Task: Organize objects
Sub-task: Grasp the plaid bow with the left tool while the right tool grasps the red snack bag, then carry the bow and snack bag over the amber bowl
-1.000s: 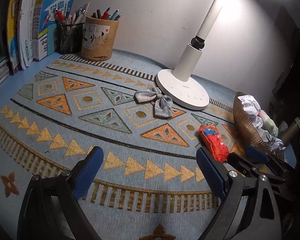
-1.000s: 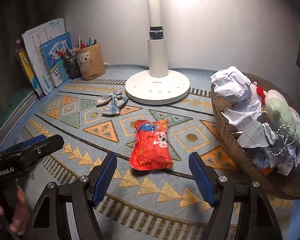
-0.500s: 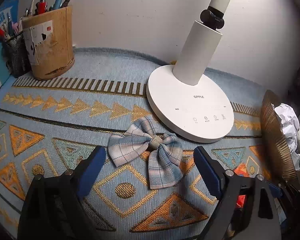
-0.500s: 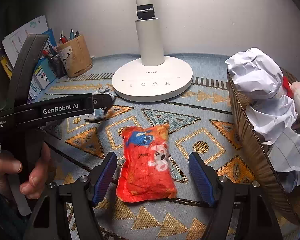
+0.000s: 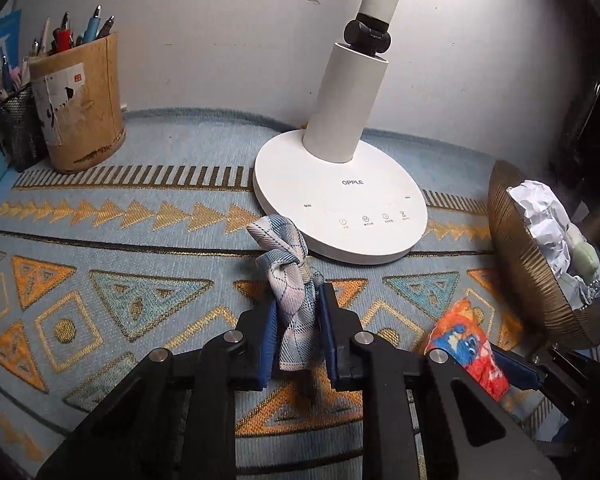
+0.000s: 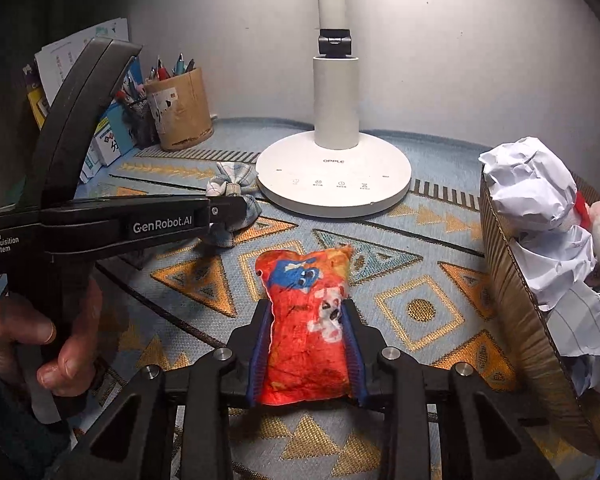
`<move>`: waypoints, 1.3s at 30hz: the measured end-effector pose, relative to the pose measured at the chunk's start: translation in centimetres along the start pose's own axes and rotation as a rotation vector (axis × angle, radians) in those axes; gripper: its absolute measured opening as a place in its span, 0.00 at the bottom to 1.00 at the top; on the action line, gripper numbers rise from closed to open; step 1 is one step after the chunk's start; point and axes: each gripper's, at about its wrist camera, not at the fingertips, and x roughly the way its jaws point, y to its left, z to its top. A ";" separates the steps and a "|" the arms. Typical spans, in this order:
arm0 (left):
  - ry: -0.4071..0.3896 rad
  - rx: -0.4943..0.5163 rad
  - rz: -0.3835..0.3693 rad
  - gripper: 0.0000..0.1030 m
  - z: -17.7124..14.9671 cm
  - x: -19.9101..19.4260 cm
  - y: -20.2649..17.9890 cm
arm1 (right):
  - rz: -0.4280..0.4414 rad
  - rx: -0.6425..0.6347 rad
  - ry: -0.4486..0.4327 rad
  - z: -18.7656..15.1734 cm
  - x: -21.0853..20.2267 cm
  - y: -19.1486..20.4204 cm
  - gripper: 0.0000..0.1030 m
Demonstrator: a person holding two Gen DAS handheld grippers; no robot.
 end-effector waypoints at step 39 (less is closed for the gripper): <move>-0.095 0.000 -0.065 0.16 -10.2 -8.2 -6.6 | -0.023 0.030 0.115 -7.9 -6.3 -1.5 0.34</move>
